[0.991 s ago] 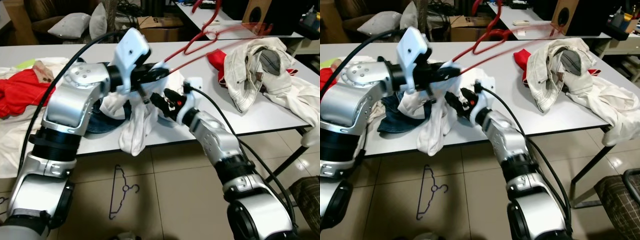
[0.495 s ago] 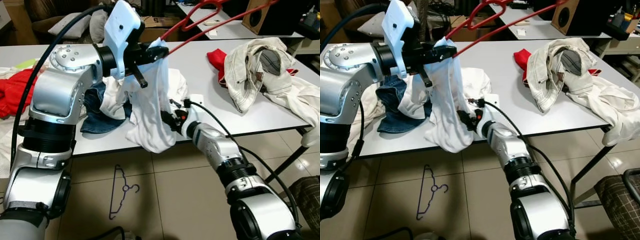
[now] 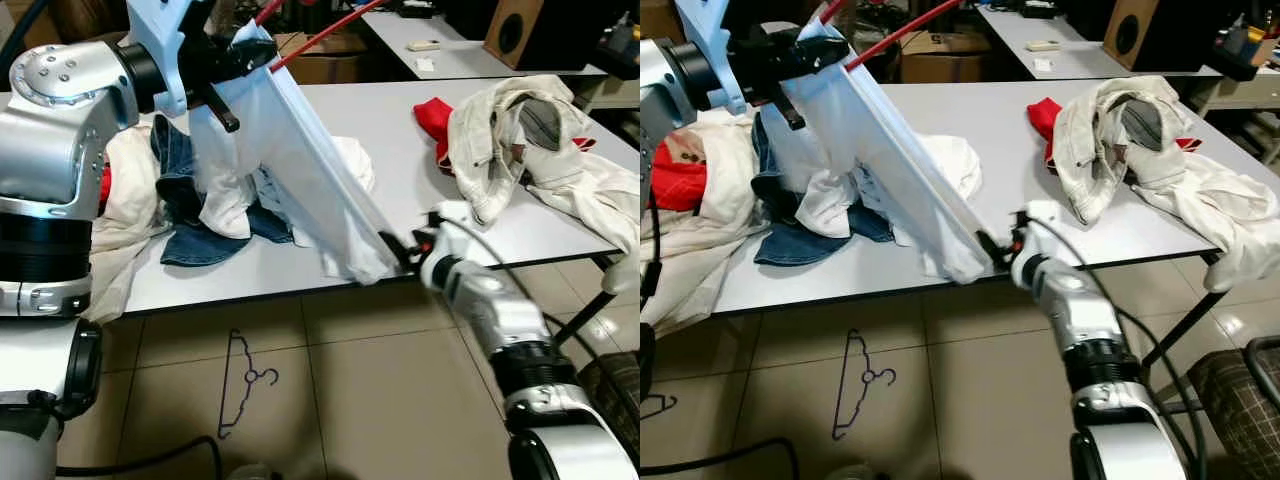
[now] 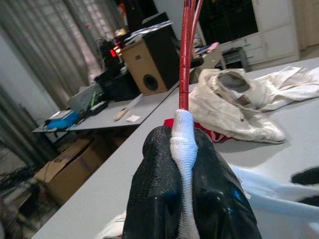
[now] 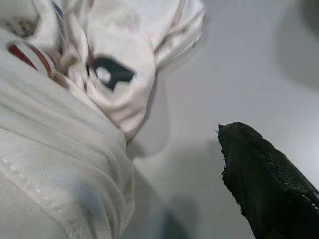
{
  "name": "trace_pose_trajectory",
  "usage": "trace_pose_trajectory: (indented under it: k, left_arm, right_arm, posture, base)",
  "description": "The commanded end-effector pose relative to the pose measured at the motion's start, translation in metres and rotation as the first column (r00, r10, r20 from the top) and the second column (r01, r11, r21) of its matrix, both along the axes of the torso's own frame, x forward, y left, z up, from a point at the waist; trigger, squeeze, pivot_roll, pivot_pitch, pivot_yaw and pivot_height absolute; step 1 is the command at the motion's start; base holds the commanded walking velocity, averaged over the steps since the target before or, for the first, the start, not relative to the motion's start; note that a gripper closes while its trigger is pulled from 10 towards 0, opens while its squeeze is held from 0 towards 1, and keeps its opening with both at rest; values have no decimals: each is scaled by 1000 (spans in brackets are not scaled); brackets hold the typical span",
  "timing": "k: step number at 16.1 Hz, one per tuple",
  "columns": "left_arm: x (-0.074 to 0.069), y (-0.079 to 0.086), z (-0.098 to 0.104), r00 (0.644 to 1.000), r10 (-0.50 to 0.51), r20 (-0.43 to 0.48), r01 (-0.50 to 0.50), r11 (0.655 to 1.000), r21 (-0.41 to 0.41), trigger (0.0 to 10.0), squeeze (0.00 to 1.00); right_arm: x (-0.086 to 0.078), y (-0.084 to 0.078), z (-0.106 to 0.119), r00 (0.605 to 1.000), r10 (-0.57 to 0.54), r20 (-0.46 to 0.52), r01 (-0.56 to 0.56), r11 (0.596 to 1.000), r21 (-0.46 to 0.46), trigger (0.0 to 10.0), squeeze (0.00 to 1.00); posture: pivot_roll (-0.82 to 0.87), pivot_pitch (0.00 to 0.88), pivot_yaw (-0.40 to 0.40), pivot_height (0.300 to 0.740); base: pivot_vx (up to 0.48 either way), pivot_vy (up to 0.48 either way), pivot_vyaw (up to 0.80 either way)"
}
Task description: Hang hanger
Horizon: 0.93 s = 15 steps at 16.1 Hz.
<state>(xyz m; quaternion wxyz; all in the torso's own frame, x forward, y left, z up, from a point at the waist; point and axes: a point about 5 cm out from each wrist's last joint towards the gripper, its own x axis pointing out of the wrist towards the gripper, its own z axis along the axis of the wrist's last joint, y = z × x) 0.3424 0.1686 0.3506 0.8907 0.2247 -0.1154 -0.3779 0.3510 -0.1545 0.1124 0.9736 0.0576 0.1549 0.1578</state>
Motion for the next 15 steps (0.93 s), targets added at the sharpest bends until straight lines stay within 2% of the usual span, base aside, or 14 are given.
trace_pose_trajectory:
  k: [1,2,3,4,5,6,7,10,13,15]
  left_arm:
    - [-3,7,3,999,10,36,-10,1000,-1,0,0]
    - [-3,8,1,999,10,33,-10,1000,-1,0,0]
    - [-4,7,-6,1000,-9,30,9,1000,2,0,0]
    - [-5,6,-9,999,-27,30,27,1000,6,0,0]
    - [-6,5,-13,999,-47,27,47,999,15,0,0]
    - [-11,2,-26,995,-104,10,103,993,51,0,0]
    - [-13,1,-31,992,-125,-2,125,990,60,0,0]
    - [-26,1,-63,972,-226,-69,232,969,86,0,0]
    - [-40,-1,-80,946,-306,-107,314,947,73,0,0]
    - [-44,0,-86,940,-323,-109,332,940,75,0,0]
  right_arm:
    - [-8,-29,-3,997,-77,-20,77,997,-17,10000,0]
    - [-11,-38,-1,996,-93,-14,93,995,-23,9843,0]
    - [-17,-53,8,992,-122,17,122,992,-18,2078,0]
    - [-19,-59,14,991,-131,35,132,991,-11,314,0]
    - [-22,-62,19,990,-134,53,134,991,3,0,0]
    - [-26,-70,33,986,-140,86,135,989,64,0,0]
    - [-28,-73,38,986,-140,95,132,987,88,0,0]
    - [-37,-92,56,976,-196,95,168,954,248,0,0]
    - [-35,-103,65,969,-231,84,193,927,322,0,0]
    - [-32,-110,72,963,-258,75,214,907,362,0,0]
  posture:
    - [4,0,-18,740]
    - [-11,0,-12,740]
    - [-34,0,-6,740]
    - [-37,0,-5,740]
    - [-45,0,-3,740]
    - [-59,0,2,740]
    - [-59,0,2,740]
    - [-84,0,5,740]
    - [-91,0,0,740]
    - [-91,0,-7,740]
  base:
    - [0,0,0]
    - [0,0,0]
    - [0,0,0]
    - [0,0,0]
    - [0,0,0]
    - [0,0,0]
    - [0,0,0]
    - [0,0,0]
    - [0,0,0]
    - [0,0,0]
